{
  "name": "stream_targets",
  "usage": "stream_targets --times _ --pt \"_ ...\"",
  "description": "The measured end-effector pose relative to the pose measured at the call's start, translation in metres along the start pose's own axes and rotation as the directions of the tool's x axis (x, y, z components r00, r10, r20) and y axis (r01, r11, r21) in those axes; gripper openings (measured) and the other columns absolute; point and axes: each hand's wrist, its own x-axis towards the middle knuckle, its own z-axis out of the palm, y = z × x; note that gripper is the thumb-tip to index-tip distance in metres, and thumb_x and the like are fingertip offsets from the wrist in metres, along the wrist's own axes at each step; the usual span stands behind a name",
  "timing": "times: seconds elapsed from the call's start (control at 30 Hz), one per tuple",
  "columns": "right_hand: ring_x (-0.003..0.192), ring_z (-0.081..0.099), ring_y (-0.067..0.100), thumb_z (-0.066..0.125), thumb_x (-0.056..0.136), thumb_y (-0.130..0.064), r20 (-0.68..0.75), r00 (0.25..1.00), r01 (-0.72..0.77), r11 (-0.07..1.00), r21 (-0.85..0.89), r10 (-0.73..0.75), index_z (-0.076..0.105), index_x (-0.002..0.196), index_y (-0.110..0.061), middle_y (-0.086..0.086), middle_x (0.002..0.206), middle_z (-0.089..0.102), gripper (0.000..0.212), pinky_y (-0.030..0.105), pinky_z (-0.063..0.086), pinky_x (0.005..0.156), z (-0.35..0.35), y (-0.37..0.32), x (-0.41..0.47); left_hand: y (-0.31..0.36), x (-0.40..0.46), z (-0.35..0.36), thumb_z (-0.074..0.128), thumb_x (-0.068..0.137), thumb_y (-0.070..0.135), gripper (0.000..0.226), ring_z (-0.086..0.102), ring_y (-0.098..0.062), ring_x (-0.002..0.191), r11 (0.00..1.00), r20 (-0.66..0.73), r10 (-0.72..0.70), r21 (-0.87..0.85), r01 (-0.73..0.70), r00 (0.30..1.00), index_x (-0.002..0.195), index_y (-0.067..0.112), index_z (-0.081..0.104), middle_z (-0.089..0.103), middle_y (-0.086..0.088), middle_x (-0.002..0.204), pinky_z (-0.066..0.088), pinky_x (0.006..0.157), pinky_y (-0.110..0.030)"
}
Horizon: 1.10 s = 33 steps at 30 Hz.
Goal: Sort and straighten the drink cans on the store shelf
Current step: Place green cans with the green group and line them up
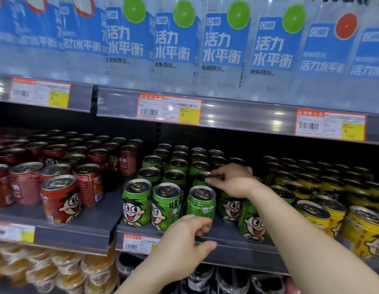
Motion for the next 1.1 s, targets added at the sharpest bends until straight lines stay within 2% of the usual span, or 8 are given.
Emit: stream_targets --times 0.17,0.27,0.33,0.43,0.5,0.7,0.93,1.1 --pt "0.129 0.046 0.019 0.044 0.097 -0.044 0.008 0.996 0.085 0.991 0.102 -0.086 0.058 0.127 -0.037 -0.009 0.135 0.056 0.034 0.036 0.026 0.111 0.002 -0.001 -0.003 0.0 0.0 -0.001 0.07 0.081 0.033 0.047 0.054 0.005 0.096 1.0 0.003 -0.014 -0.017 0.014 1.0 0.125 0.031 0.057 0.054 0.022 0.103 0.048 0.087 -0.019" --pt "0.129 0.046 0.017 0.048 0.096 -0.042 -0.047 0.998 0.04 0.969 0.242 -0.029 0.057 0.126 -0.04 -0.01 0.136 0.055 0.032 0.032 0.029 0.11 -0.004 0.014 -0.008 -0.001 0.0 -0.001 0.071 0.08 0.032 0.046 0.054 0.006 0.096 0.999 0.001 -0.018 -0.036 0.018 1.0 0.125 0.032 0.058 0.055 0.022 0.102 0.049 0.086 -0.02" --pt "0.13 0.043 0.019 0.05 0.092 -0.05 -0.092 0.995 -0.012 0.994 0.111 0.022 0.053 0.129 -0.04 -0.011 0.135 0.055 0.039 0.033 0.026 0.107 -0.013 0.026 -0.016 -0.002 0.0 0.001 0.071 0.081 0.032 0.046 0.054 0.005 0.096 0.999 -0.006 -0.022 -0.041 0.022 1.0 0.124 0.033 0.057 0.055 0.021 0.102 0.05 0.085 -0.019" --pt "0.134 0.032 0.025 0.054 0.077 -0.069 -0.022 0.995 -0.099 0.978 -0.186 0.096 0.042 0.138 -0.037 -0.002 0.143 0.044 0.069 0.04 0.024 0.104 -0.018 0.032 -0.034 -0.002 0.002 0.006 0.072 0.08 0.031 0.046 0.055 0.004 0.095 0.998 -0.018 -0.017 -0.063 0.016 1.0 0.124 0.033 0.058 0.056 0.02 0.101 0.051 0.081 -0.019" --pt "0.134 0.029 0.027 0.057 0.072 -0.073 -0.001 0.99 -0.141 0.963 -0.229 0.144 0.043 0.137 -0.035 0.002 0.145 0.04 0.077 0.043 0.023 0.104 -0.014 0.031 -0.041 0.0 0.002 0.01 0.073 0.08 0.03 0.046 0.055 0.005 0.094 0.996 -0.01 -0.015 -0.092 0.014 1.0 0.123 0.032 0.058 0.057 0.019 0.101 0.051 0.079 -0.017" --pt "0.13 0.031 0.028 0.056 0.075 -0.07 0.025 0.983 -0.171 0.953 -0.249 0.183 0.055 0.127 -0.031 0.004 0.135 0.046 0.065 0.044 0.024 0.103 -0.016 0.027 -0.042 0.002 0.004 0.013 0.074 0.079 0.028 0.046 0.054 0.007 0.093 0.992 -0.006 -0.029 -0.12 0.028 1.0 0.121 0.033 0.058 0.059 0.017 0.101 0.049 0.076 -0.013" --pt "0.128 0.032 0.025 0.059 0.072 -0.071 -0.011 0.989 -0.149 0.985 -0.092 0.148 0.057 0.119 -0.033 -0.001 0.127 0.054 0.06 0.04 0.025 0.095 -0.005 0.018 -0.027 0.0 0.004 0.013 0.075 0.078 0.026 0.045 0.056 0.005 0.094 0.988 0.007 -0.049 -0.146 0.049 0.999 0.119 0.033 0.059 0.06 0.014 0.101 0.05 0.076 -0.015" --pt "0.133 0.033 0.023 0.059 0.078 -0.064 -0.004 0.994 -0.113 0.993 -0.033 0.112 0.044 0.137 -0.032 -0.005 0.134 0.052 0.068 0.039 0.024 0.101 -0.008 0.023 -0.03 0.003 0.003 0.012 0.075 0.078 0.028 0.045 0.054 0.007 0.094 0.988 0.028 -0.059 -0.14 0.062 0.998 0.117 0.039 0.055 0.059 0.016 0.102 0.05 0.077 -0.016"
